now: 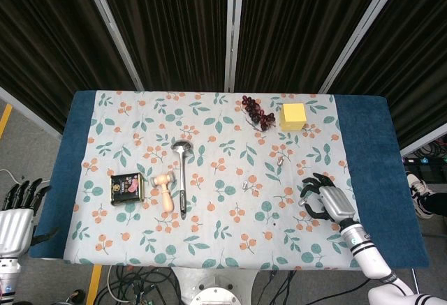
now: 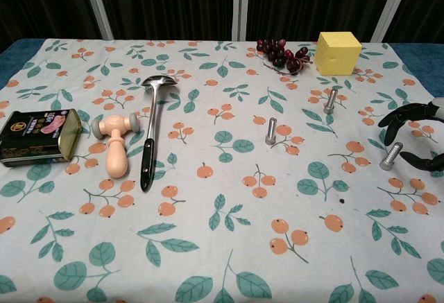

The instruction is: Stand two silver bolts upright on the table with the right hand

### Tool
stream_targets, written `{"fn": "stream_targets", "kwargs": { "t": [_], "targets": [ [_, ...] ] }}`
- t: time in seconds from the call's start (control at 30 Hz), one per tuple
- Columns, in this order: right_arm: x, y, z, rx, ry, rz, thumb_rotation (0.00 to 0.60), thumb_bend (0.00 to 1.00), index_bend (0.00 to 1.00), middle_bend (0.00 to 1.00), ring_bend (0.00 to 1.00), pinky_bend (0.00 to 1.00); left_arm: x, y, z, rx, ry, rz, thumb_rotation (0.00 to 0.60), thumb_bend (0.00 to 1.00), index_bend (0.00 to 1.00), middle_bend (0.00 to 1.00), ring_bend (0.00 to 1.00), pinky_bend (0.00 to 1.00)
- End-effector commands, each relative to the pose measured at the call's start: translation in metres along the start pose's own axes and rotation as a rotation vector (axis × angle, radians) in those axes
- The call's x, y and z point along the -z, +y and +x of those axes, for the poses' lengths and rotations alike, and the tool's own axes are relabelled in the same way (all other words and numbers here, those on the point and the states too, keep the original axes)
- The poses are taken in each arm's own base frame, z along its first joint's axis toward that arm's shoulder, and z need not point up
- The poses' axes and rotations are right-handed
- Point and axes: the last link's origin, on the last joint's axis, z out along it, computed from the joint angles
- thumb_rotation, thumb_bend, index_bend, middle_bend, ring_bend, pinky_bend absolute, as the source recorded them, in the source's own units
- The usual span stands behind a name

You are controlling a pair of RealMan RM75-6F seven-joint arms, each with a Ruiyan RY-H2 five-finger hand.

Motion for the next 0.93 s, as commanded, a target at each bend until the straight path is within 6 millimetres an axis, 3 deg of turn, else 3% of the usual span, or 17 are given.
{"fn": "stream_targets", "kwargs": {
  "t": [0.03, 0.23, 0.37, 0.6, 0.8, 0.93],
  "targets": [
    [0.000, 0.000, 0.000, 0.001, -0.002, 0.001, 0.600, 0.36, 0.42, 0.19, 0.00, 0.00, 0.000, 0.000, 0.000, 0.000, 0.000, 0.001, 0.600, 0.00, 0.17, 0.06, 0.01, 0.00],
    [0.003, -0.003, 0.003, 0.024, 0.004, 0.015, 0.600, 0.31, 0.36, 0.17, 0.00, 0.00, 0.000, 0.000, 0.001, 0.000, 0.002, -0.001, 0.600, 0.00, 0.17, 0.06, 0.01, 0.00],
    [0.017, -0.008, 0.025, 0.080, 0.085, 0.048, 0.600, 0.23, 0.28, 0.15, 0.00, 0.00, -0.001, 0.000, 0.003, 0.004, 0.010, -0.002, 0.600, 0.00, 0.17, 0.06, 0.01, 0.00],
    [0.073, 0.003, 0.077, 0.179, 0.326, 0.004, 0.600, 0.27, 0.27, 0.17, 0.00, 0.00, -0.002, 0.004, 0.005, 0.020, 0.019, -0.018, 0.600, 0.00, 0.17, 0.06, 0.01, 0.00],
    [0.120, 0.013, 0.088, 0.142, 0.413, -0.046, 0.600, 0.27, 0.18, 0.10, 0.00, 0.00, -0.004, 0.007, 0.004, 0.017, 0.035, -0.028, 0.600, 0.00, 0.17, 0.06, 0.01, 0.00],
    [0.138, 0.016, 0.089, 0.121, 0.443, -0.061, 0.600, 0.27, 0.17, 0.09, 0.00, 0.00, -0.006, 0.008, 0.004, 0.018, 0.039, -0.030, 0.600, 0.00, 0.17, 0.06, 0.01, 0.00]
  ]
}}
